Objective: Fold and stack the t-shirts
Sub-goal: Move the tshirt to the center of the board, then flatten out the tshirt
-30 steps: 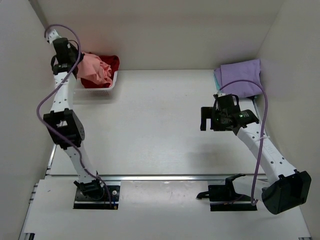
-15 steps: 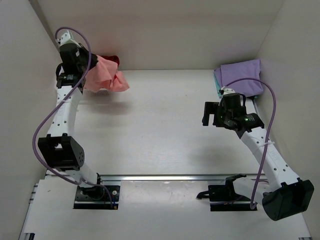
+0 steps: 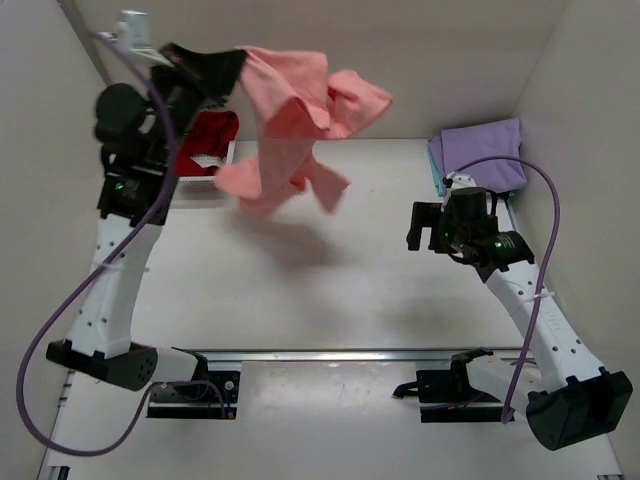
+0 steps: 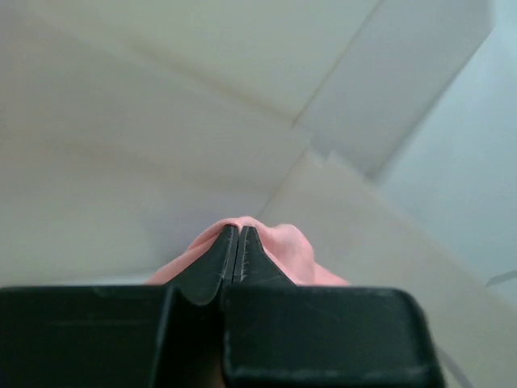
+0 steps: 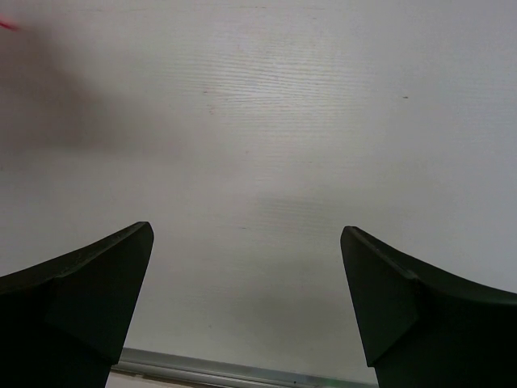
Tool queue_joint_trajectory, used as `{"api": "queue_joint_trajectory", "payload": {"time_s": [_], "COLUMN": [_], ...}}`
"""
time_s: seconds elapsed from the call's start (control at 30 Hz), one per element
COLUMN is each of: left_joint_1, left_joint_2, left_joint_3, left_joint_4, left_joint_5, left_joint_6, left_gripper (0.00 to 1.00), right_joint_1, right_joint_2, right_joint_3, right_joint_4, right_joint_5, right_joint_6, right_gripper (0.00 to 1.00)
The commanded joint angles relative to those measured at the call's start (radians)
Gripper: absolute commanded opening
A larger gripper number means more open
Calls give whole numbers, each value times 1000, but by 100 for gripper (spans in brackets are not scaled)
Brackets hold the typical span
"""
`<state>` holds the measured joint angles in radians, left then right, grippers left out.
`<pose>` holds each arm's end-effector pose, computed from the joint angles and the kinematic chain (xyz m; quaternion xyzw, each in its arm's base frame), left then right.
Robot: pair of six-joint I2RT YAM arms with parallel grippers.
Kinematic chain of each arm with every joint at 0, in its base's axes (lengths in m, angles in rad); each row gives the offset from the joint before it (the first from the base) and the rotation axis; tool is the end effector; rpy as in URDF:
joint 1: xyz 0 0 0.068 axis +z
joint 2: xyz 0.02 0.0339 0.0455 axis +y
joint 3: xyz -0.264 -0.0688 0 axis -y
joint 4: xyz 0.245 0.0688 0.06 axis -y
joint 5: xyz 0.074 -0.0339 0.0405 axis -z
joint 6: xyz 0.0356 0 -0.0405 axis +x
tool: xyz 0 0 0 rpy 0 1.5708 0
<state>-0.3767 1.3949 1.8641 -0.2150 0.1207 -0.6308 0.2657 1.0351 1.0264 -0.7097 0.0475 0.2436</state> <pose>0.2504 -0.1037 0.5652 -0.0300 0.6118 -0.4135 0.6737 0.2062 0.0544 0.3263 -0.0002 0.9103 0.0832 0.4054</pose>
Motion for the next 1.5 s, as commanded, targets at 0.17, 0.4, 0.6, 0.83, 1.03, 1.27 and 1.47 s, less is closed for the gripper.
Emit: {"api": "queue_joint_trajectory", "payload": {"time_s": [0.17,0.4,0.6,0.83,1.03,1.27,1.47], "left_joint_1": [79,152,222,147,-8,-71,-79], "left_joint_2": [-143,-204,-240,-145,-1,64,133], "left_joint_3": [-307,-802,-973,-973,-965,-1013,-1036], "left_joint_4": [190,155,135,5,-93,-116,-67], "left_joint_5": [76,45,73,131,160,137,145], "left_joint_6": [-179,-248,-244,-149,-124,-156,-149], "left_gripper": [0,29,45,51,56,55,44], "right_joint_1": [24,26,36,233,362,398,429], "right_joint_2": [-20,-4,91,152,171,39,6], "right_joint_3": [21,-16,-38,-155,-206,-284,-333], "right_joint_4": [16,30,24,62,62,63,81], "right_joint_5": [31,-6,-139,-254,-290,-305,-366], "right_joint_6": [22,14,-4,62,129,209,247], "right_gripper": [99,99,100,99,89,73,49]}}
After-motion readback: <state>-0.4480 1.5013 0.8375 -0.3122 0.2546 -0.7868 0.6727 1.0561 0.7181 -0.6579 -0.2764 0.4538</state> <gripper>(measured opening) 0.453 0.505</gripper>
